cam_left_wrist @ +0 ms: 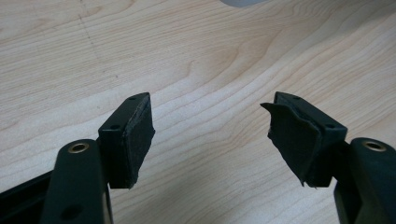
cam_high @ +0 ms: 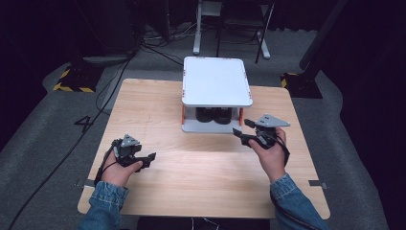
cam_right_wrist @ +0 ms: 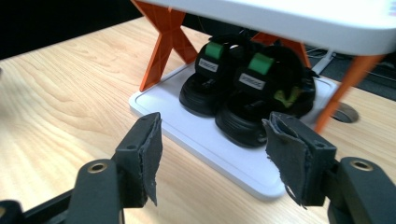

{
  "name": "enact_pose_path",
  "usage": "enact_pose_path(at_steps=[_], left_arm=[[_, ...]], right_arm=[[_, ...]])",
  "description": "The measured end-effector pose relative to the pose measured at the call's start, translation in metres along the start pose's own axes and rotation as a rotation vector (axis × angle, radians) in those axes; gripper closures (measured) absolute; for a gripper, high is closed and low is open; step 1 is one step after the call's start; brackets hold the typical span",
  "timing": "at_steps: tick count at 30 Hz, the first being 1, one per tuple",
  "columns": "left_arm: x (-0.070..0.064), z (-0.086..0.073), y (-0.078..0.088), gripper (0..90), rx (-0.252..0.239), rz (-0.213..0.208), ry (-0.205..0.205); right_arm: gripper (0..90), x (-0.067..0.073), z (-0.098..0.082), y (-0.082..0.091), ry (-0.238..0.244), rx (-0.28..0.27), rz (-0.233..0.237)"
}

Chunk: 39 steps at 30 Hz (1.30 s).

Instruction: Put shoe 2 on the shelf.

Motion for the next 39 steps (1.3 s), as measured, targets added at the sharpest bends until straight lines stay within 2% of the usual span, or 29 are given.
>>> enact_pose_path(at_steps=[3, 6, 12, 16, 17, 18, 19, 20, 21, 22, 23, 24, 25, 27, 28, 29, 30, 32, 34, 35, 37, 39], left_arm=[[0.001, 0.001, -0.002, 31.1, -0.005, 0.001, 0.003], [0.001, 0.001, -0.002, 31.1, 0.0, -0.005, -0.001], [0.003, 0.0, -0.001, 31.0, -0.004, 0.006, 0.001], [0.009, 0.0, 0.004, 31.0, 0.0, 0.03, 0.002], [0.011, -0.001, 0.005, 30.9, 0.003, 0.05, -0.007], [0.011, -0.001, 0.005, 30.8, 0.003, 0.05, -0.007], [0.016, -0.001, 0.008, 30.7, 0.003, 0.065, -0.013], [0.016, -0.001, 0.008, 30.7, 0.003, 0.065, -0.013], [0.024, -0.001, 0.014, 30.7, -0.013, 0.081, 0.012], [0.024, -0.001, 0.014, 30.7, -0.013, 0.081, 0.012], [0.029, -0.001, 0.019, 30.5, -0.022, 0.096, 0.022], [0.034, -0.001, 0.022, 30.4, -0.024, 0.11, 0.026], [0.041, -0.002, 0.027, 30.3, -0.024, 0.135, 0.031], [0.049, -0.004, 0.03, 30.2, -0.025, 0.159, 0.023], [0.049, -0.004, 0.03, 30.1, -0.025, 0.159, 0.023], [0.054, -0.007, 0.031, 30.0, -0.03, 0.162, 0.048], [0.054, -0.007, 0.031, 29.7, -0.03, 0.162, 0.048], [0.061, -0.011, 0.032, 29.7, -0.021, 0.173, 0.057], [0.063, -0.013, 0.031, 29.7, -0.014, 0.171, 0.057], [0.065, -0.016, 0.029, 29.7, -0.001, 0.179, 0.05], [0.067, -0.02, 0.026, 29.7, 0.026, 0.183, 0.031], [0.069, -0.023, 0.022, 29.7, 0.04, 0.184, 0.029]], right_arm=[[36.6, -0.01, -0.002, 0.016, -0.043, 0.017, -0.006], [36.4, -0.017, -0.006, 0.024, -0.047, 0.027, -0.031], [36.4, -0.042, -0.013, 0.059, -0.065, 0.041, -0.11], [36.8, -0.059, -0.015, 0.077, -0.072, 0.061, -0.147], [36.9, -0.064, -0.017, 0.081, -0.072, 0.076, -0.151], [36.9, -0.064, -0.017, 0.081, -0.072, 0.076, -0.151], [36.9, -0.073, -0.025, 0.087, -0.08, 0.106, -0.156], [36.9, -0.073, -0.025, 0.087, -0.08, 0.106, -0.156], [36.9, -0.082, -0.034, 0.089, -0.088, 0.138, -0.155], [36.9, -0.082, -0.034, 0.089, -0.088, 0.138, -0.155], [36.5, -0.085, -0.037, 0.089, -0.094, 0.152, -0.155], [34.7, -0.094, -0.049, 0.089, -0.1, 0.204, -0.165], [33.1, -0.097, -0.052, 0.089, -0.104, 0.216, -0.165], [29.6, -0.103, -0.06, 0.088, -0.132, 0.235, -0.173], [28.5, -0.106, -0.064, 0.087, -0.14, 0.245, -0.173], [27.1, -0.109, -0.069, 0.086, -0.148, 0.257, -0.18], [27.1, -0.109, -0.069, 0.086, -0.148, 0.257, -0.18], [23.3, -0.116, -0.08, 0.083, -0.156, 0.282, -0.19], [22.7, -0.119, -0.085, 0.081, -0.16, 0.293, -0.189], [20.4, -0.124, -0.096, 0.076, -0.168, 0.314, -0.188], [20.1, -0.127, -0.104, 0.072, -0.159, 0.331, -0.191], [20.1, -0.129, -0.111, 0.068, -0.146, 0.333, -0.187]])
Point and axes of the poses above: each handheld gripper's, and its own axes: y roughly backward along the jaws, z roughly out of its top, x roughly to its left, the point moved 4 cm from there along -y, roughly forward along the jaws, and after that the axes turned 6 degrees about -x, right-handed, at the moved point
